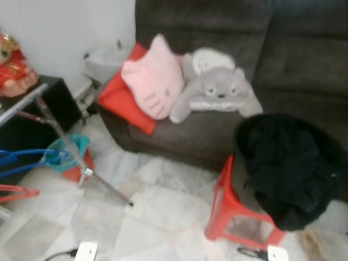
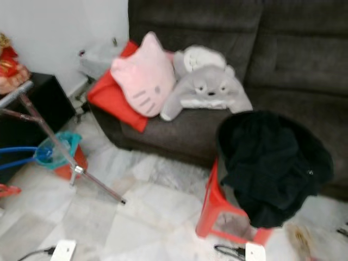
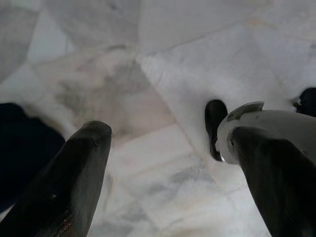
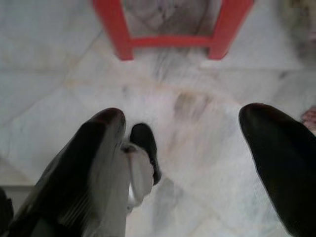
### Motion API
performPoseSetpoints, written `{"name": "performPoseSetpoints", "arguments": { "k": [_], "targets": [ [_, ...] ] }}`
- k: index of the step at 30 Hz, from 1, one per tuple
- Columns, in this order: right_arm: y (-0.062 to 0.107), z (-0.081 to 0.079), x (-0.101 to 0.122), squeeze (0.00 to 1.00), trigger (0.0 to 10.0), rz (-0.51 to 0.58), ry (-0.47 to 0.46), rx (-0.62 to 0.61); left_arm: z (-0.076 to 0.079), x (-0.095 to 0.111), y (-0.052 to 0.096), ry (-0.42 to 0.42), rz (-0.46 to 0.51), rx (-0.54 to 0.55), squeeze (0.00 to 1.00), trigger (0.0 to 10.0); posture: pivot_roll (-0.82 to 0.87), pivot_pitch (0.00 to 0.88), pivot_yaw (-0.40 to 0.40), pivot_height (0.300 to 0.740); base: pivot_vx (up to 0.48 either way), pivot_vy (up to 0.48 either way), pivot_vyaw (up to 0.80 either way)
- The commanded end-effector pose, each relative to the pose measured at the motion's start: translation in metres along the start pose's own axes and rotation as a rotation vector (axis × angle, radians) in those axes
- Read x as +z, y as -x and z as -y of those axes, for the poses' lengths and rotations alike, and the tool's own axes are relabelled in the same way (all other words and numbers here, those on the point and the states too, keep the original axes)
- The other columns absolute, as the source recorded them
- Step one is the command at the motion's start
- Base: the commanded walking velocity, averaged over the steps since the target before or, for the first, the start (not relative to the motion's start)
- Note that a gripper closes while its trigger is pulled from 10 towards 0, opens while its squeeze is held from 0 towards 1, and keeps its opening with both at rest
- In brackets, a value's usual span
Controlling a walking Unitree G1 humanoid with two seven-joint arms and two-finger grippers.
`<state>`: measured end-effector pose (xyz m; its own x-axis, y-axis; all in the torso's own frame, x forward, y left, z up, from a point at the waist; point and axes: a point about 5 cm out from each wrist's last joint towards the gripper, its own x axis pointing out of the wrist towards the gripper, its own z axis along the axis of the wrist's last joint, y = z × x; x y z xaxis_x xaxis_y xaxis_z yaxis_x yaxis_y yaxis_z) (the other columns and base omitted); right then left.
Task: Hang hanger
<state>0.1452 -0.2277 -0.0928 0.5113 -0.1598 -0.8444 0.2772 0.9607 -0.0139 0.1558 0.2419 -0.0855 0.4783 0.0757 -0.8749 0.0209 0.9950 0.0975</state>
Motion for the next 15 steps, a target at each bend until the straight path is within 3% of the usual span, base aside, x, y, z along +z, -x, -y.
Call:
{"name": "performPoseSetpoints", "arguments": {
  "k": [1, 15],
  "targets": [
    [0.0013, -0.0058, -0.0111, 0.0, 10.0, -0.034, -0.016, 0.01, -0.0058, -0.0098, 0.0023, -0.018, -0.034, 0.008, 0.0, 10.0, -0.01, 0.0, 0.077, 0.74, 0.0, 0.0, -0.71],
    [0.0013, -0.0058, -0.011, 0.0, 10.0, -0.034, -0.014, 0.011, -0.0055, -0.0097, 0.0022, -0.024, -0.036, 0.003, 0.0, 10.0, -0.01, 0.0, 0.076, 0.74, 0.0, 0.0, -0.71]
  ]
}}
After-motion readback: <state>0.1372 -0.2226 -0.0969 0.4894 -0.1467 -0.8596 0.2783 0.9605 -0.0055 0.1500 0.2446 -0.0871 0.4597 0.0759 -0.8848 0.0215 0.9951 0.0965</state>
